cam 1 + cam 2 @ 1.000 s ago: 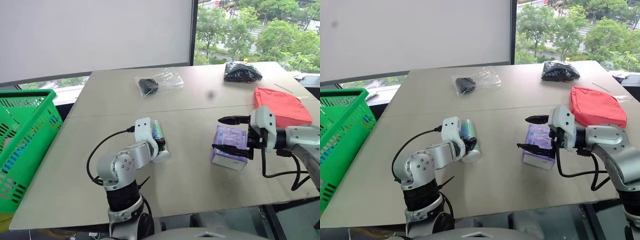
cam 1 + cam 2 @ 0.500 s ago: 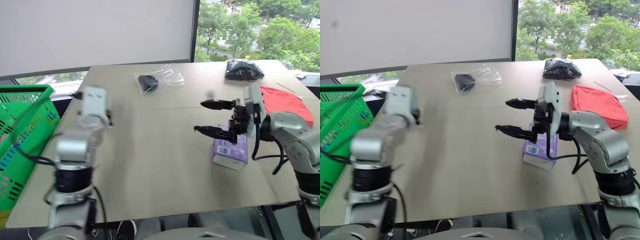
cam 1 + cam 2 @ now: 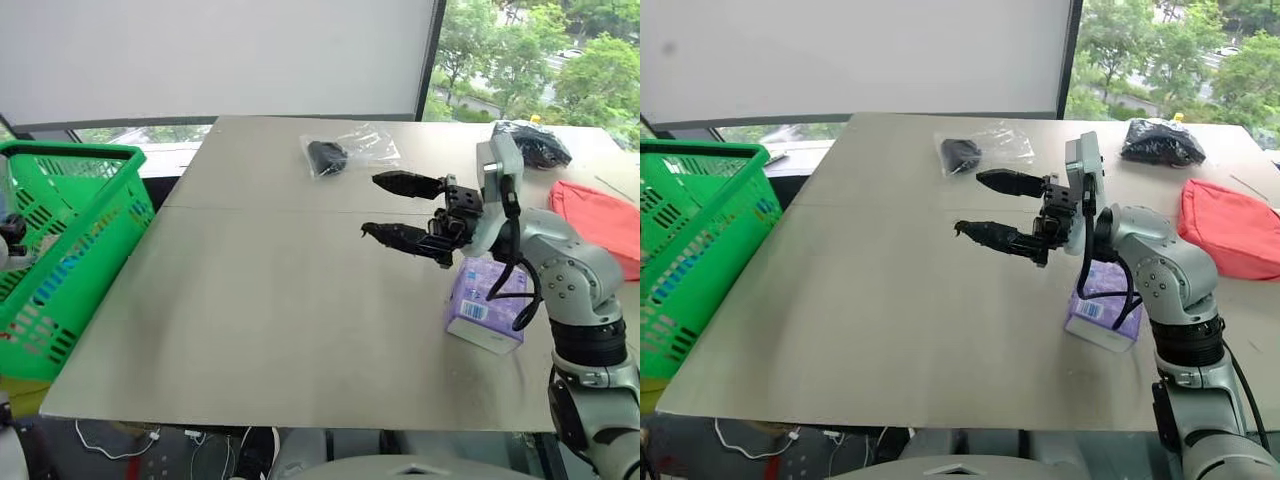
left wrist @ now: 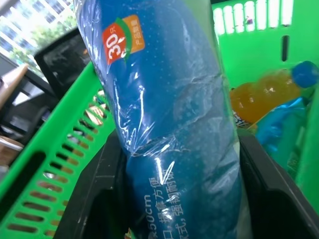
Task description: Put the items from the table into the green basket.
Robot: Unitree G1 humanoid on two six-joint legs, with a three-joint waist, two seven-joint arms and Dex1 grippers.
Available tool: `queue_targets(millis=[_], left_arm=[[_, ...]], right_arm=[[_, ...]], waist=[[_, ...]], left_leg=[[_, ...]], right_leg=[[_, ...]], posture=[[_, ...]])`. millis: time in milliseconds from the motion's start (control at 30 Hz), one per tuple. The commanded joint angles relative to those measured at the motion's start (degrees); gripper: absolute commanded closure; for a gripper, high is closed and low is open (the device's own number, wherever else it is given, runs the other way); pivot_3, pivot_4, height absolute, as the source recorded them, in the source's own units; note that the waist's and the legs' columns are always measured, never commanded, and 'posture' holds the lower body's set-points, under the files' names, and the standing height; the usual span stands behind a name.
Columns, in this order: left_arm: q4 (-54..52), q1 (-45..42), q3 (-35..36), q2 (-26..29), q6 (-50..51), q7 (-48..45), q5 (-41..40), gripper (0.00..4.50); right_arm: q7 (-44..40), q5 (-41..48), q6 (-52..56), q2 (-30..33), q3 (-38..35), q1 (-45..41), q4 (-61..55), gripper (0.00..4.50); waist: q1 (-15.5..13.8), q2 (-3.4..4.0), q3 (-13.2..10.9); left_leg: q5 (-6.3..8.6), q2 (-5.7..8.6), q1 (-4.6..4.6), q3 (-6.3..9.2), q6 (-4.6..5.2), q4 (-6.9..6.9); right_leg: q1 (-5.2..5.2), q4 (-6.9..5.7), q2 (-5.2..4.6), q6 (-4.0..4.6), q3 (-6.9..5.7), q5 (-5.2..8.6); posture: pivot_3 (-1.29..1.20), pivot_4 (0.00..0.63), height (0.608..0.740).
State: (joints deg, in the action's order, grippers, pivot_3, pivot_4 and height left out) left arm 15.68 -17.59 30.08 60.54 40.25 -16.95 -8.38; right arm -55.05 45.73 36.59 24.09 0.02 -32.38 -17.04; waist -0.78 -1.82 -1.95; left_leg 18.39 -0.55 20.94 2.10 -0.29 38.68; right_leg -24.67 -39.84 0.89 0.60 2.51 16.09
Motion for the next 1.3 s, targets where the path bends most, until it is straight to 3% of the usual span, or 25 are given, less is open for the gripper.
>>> queue_targets(millis=[33, 100, 133, 367, 533, 700, 800, 900, 1300], left_arm=[[1.85, -3.53, -0.31, 0.86, -8.52, -1.95, 0.19, 1.18], [3.22, -4.38, -1.67, 1.09, -10.77, -0.99, 1.77, 0.24], [2.46, -5.07, -1.86, 0.58, -11.79, -1.27, 1.43, 0.05], [-11.64, -3.31, -3.71, -5.74, -9.32, -9.54, -6.63, 0.05], [-31.76, 6.81, -3.1, -11.56, -2.04, -20.18, -21.76, 0.05], [-45.8, 15.93, -4.98, -13.67, 3.19, -23.29, -29.77, 0.05], [-50.65, 19.27, -6.17, -14.67, 4.78, -23.3, -32.51, 0.05], [-53.38, 21.32, -7.72, -14.96, 5.16, -22.89, -33.29, 0.05], [-54.64, 21.43, -8.82, -14.44, 5.83, -21.73, -35.18, 0.05]], right_arm=[[0.11, 0.1, -1.62, -0.33, -0.67, -1.13, -0.49, 0.0], [0.02, -0.46, -2.1, -0.03, -0.67, -0.71, -0.46, 0.0], [0.05, -0.85, -2.32, 0.37, -0.8, -0.37, -0.53, 0.0], [0.09, -5.87, -4.88, 5.92, -2.31, 3.84, -0.42, 0.0], [5.09, -12.56, -4.15, 12.04, -3.04, 12.63, -2.85, 0.0], [13.03, -18.46, 0.87, 17.62, -4.41, 22.14, -7.46, 0.0], [18.1, -17.64, 6.25, 17.67, -8.04, 26.02, -9.94, 0.0], [21.24, -15.44, 12.08, 17.91, -12.13, 29.88, -14.26, 0.0], [30.01, -6.49, 34.01, 14.85, -24.41, 34.52, -19.66, 0.0]], waist=[[-0.38, -0.1, 0.06], [-0.38, -0.15, 0.11], [-0.23, -0.16, 0.12], [0.17, -0.11, 0.17], [1.06, 0.0, 0.33], [1.76, 0.31, 0.4], [1.72, 0.61, 0.36], [1.66, 0.99, 0.08], [2.24, 1.16, -0.07]], left_leg=[[0.01, 0.0, 0.0, 0.06, 0.03, 0.05], [0.02, 0.01, -0.02, 0.11, 0.03, 0.1], [0.02, 0.02, -0.04, 0.11, 0.04, 0.1], [0.0, 0.03, -0.03, 0.05, 0.0, 0.1], [0.08, -0.01, 0.04, -0.08, 0.16, 0.22], [0.23, -0.05, -0.02, -0.17, 0.42, 0.3], [0.23, -0.05, -0.32, -0.2, 0.42, 0.32], [0.24, -0.05, -1.21, -0.17, 0.44, 0.3], [0.24, -0.06, -1.28, -0.18, 0.45, 0.3]], right_leg=[[0.06, -0.01, -0.02, 0.02, -0.06, -0.01], [0.13, -0.03, -0.04, 0.02, -0.11, -0.03], [0.14, -0.04, -0.05, 0.02, -0.11, -0.03], [0.1, -0.07, -0.05, 0.02, -0.1, -0.03], [0.08, -0.1, -0.07, 0.01, -0.08, -0.03], [0.13, -0.12, -0.04, 0.01, -0.01, -0.03], [0.41, -0.16, 0.01, 0.0, 0.0, -0.03], [1.41, -0.04, 0.11, -0.02, -0.01, 0.02], [1.73, 0.09, 0.4, -0.07, 0.16, 0.1]], posture=[[0.03, 0.0, 0.74], [0.03, 0.0, 0.74], [0.02, 0.0, 0.74], [0.0, 0.0, 0.74], [-0.02, 0.0, 0.74], [-0.03, 0.0, 0.74], [-0.04, 0.007, 0.74], [-0.04, 0.014, 0.74], [-0.06, 0.033, 0.74]])
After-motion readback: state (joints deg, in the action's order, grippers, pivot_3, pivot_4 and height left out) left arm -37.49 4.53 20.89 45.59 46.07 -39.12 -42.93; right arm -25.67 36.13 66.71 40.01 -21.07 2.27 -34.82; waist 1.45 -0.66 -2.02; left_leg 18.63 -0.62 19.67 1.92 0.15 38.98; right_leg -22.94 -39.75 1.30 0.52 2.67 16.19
